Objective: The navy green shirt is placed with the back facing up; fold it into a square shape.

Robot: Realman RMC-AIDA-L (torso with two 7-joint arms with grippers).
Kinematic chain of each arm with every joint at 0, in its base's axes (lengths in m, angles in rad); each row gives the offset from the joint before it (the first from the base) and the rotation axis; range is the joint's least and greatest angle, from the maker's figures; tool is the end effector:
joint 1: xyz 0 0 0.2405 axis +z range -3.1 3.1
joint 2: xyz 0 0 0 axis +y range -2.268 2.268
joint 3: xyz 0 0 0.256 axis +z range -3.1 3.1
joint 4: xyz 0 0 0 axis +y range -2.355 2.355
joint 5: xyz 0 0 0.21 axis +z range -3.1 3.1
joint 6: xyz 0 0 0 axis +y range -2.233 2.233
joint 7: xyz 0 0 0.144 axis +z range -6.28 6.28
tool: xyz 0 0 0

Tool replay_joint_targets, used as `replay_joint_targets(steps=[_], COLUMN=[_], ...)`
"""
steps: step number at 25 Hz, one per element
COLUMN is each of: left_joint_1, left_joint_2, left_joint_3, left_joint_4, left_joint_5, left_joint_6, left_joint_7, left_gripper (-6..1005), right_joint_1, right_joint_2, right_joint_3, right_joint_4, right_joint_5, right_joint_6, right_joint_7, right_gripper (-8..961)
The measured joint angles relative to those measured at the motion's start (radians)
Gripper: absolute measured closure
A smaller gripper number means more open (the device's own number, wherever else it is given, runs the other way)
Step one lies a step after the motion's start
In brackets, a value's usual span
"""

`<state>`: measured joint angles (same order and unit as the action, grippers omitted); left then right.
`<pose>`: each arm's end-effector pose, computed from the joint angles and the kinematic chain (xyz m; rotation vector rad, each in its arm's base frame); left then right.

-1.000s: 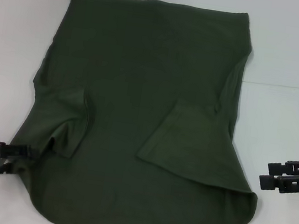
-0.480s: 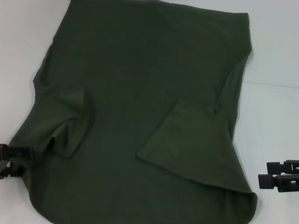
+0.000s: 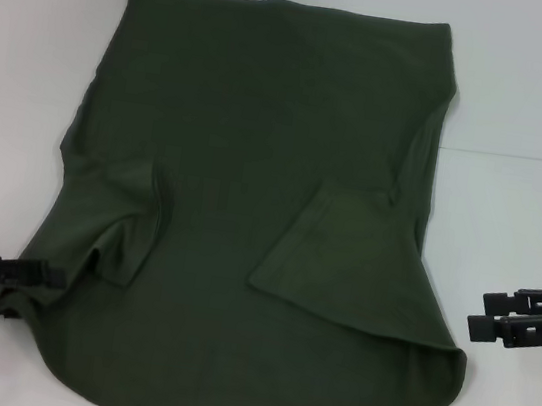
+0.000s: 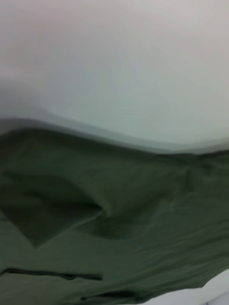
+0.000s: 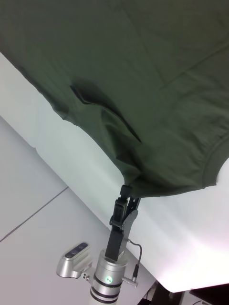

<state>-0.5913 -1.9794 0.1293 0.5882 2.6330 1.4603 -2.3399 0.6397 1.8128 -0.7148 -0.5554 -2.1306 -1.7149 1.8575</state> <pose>-0.3550 0.3249 0.0477 -1.8773 -2.0589 -0.5241 0.2774 0.3491 0.0802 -2.7829 1.1898 0.4486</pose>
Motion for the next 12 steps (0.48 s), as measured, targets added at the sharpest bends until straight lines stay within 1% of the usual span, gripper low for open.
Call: replay_joint_targets(steps=[12], left_joint_1=[0.009], left_joint_2=[0.002], left_joint_3=[-0.002], left_joint_4=[0.024], left_joint_5=[0.010], left_joint_6=[-0.001], left_joint_7=[-0.041], left_gripper=[211], right_joint_1=[0.000], right_joint_2=[0.000], right_joint_3=[0.000], right_joint_4=[0.000], right_joint_5=[0.000], right_joint_6=[0.002], right_joint_7=[0.000], right_gripper=[28])
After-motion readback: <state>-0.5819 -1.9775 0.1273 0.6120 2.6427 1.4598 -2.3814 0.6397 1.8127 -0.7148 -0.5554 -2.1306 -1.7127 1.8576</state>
